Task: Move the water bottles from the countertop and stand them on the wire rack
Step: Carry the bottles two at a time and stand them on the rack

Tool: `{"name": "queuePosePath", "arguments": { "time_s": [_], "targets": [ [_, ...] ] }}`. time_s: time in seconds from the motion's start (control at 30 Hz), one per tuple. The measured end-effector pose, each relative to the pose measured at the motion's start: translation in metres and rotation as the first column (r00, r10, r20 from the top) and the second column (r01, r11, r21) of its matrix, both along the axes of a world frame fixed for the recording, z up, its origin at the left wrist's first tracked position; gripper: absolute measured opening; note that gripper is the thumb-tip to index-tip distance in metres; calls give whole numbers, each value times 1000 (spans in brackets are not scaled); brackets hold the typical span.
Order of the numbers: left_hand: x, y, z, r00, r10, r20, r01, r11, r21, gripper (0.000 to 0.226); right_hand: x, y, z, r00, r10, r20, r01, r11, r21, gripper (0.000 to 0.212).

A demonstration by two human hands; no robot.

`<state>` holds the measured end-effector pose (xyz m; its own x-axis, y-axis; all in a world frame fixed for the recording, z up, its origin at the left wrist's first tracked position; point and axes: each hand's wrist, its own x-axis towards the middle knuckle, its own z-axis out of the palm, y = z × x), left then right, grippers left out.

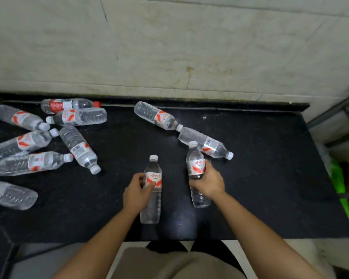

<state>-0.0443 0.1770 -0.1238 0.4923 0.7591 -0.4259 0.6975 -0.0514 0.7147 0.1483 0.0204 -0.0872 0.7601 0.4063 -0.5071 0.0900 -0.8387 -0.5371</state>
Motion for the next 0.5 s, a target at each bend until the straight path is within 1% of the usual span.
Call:
{"name": "queuePosePath", "arguments": {
  "time_s": [0.07,0.17,0.27,0.4,0.5],
  "targets": [
    [11,0,1,999,10,34,-8,998,-55,43,2,-16,5,996,-93,13,92,995,46,78],
    [40,-3,9,986,30,166,-7,991,-136,48,4,-43,14,969,-248,18,244,961,127,85],
    [87,-18,41,945,1,327,68,978,-198,39,10,-73,29,928,-372,27,358,908,219,91],
    [143,-53,100,854,-60,517,198,956,-215,37,21,-118,60,885,-461,65,421,853,307,89],
    [174,-90,138,791,-65,608,251,941,-226,46,33,-157,88,851,-513,115,442,816,372,89]
  ]
}}
